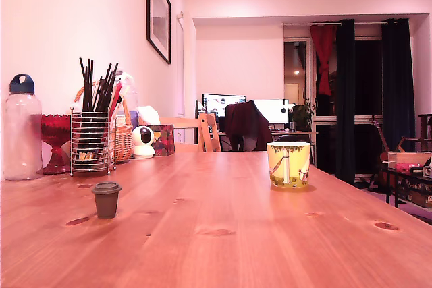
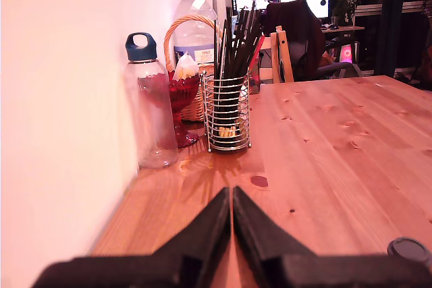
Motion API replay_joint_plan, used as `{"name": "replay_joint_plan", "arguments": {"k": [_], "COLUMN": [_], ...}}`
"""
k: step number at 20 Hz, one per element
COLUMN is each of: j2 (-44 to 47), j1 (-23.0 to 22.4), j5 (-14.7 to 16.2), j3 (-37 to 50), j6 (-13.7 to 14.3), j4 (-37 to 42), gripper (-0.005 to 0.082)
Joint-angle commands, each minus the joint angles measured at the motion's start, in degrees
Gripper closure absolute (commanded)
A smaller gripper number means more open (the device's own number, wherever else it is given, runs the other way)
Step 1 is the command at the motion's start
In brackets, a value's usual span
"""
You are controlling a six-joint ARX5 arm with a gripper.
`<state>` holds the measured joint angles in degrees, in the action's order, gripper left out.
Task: Pick the coffee capsule and then drop it inside the coffee cup in front of you
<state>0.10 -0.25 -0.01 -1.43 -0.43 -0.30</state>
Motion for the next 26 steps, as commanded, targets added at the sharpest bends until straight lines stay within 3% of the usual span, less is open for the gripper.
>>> {"name": "replay_joint_plan", "arguments": {"k": [1,8,9,12,17,24,26], "j2": [-0.83,-0.83,-0.83,-0.81,3.93,22.18,27.41], "j1": [4.00,3.98,3.98,3.72,1.42,-6.84,-9.07], "j5": [9.38,9.60,10.73,14.93,18.45,17.31,16.66], "j3": [0.66,0.66,0.66,-0.26,-1.86,-4.31,-4.31], "j6": [-8.61,-9.64,-11.32,-12.72,-13.03,-7.78,-4.94], "j4": [-5.86,-5.60,-4.28,-2.27,-2.60,3.87,6.23], "gripper": [0.0793,0.0793,0.0793,0.0793,0.0793,0.0793,0.0793]}}
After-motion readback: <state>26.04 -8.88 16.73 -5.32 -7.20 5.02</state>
